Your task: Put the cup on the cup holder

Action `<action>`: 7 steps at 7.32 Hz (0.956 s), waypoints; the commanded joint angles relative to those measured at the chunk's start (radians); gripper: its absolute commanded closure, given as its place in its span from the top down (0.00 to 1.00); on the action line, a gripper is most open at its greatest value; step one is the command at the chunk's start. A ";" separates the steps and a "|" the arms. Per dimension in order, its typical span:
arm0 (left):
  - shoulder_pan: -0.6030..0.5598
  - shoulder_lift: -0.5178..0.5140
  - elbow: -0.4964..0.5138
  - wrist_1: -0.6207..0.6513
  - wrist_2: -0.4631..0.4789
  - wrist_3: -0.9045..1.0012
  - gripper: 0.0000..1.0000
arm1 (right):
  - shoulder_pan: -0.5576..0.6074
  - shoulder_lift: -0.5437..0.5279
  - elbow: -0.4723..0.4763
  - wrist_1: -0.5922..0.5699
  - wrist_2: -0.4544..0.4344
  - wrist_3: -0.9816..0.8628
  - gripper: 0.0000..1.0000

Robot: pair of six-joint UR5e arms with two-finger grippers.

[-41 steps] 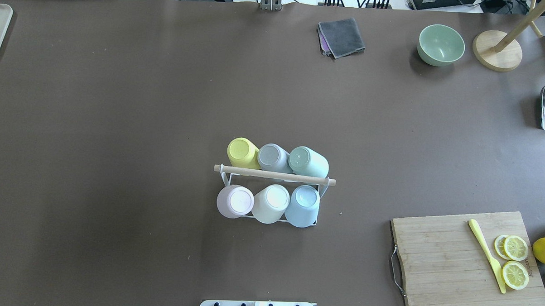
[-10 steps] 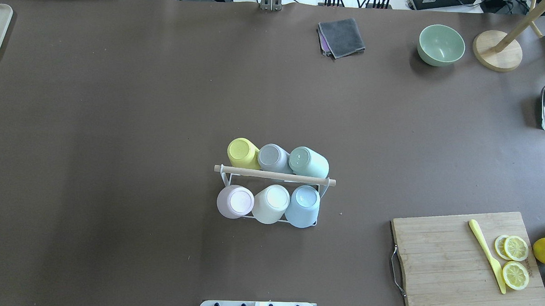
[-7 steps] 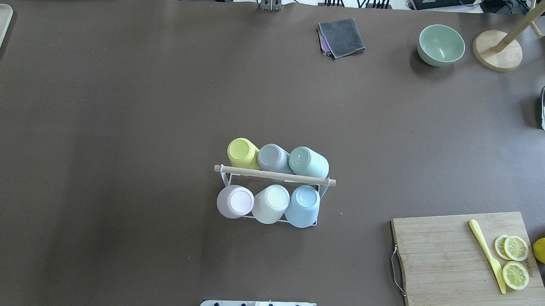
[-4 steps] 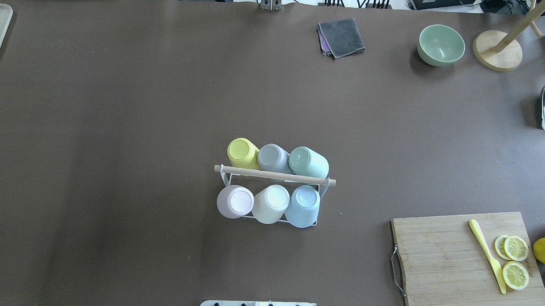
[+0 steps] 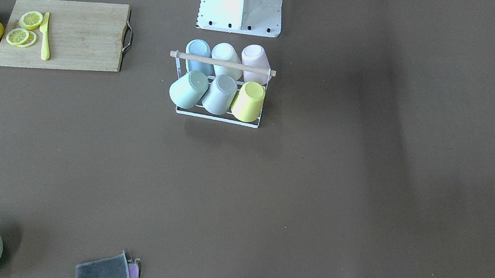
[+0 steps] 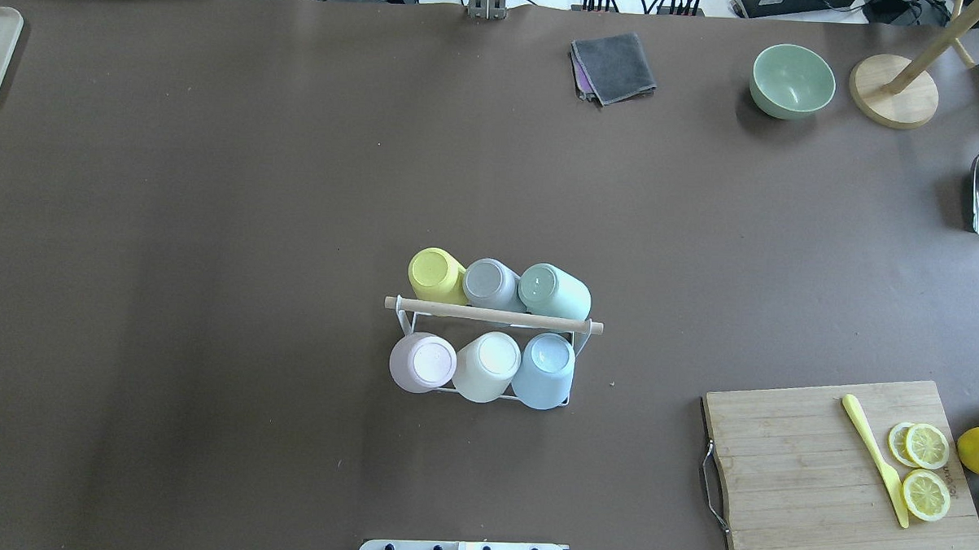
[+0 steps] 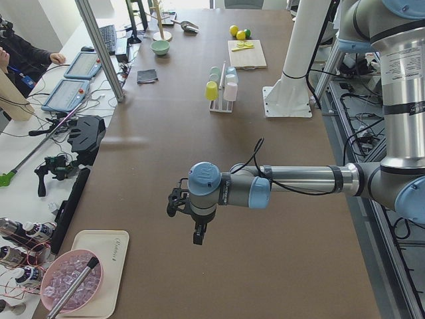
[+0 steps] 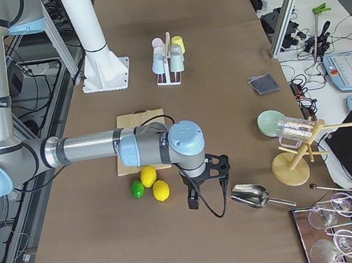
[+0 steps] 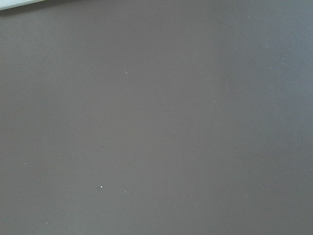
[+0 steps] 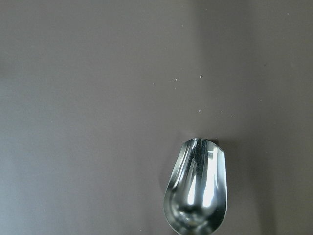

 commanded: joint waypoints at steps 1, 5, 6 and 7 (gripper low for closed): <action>0.000 -0.010 -0.001 0.000 0.000 0.001 0.98 | -0.001 0.001 -0.001 0.004 0.001 0.000 1.00; 0.000 -0.025 0.002 0.007 0.000 0.007 0.98 | 0.000 0.001 -0.001 0.004 0.001 0.000 1.00; 0.000 -0.031 0.005 0.009 0.000 0.007 0.98 | 0.000 0.001 -0.001 0.004 0.003 0.000 1.00; 0.000 -0.031 0.005 0.009 0.000 0.007 0.98 | -0.001 0.001 -0.001 0.004 0.001 0.000 1.00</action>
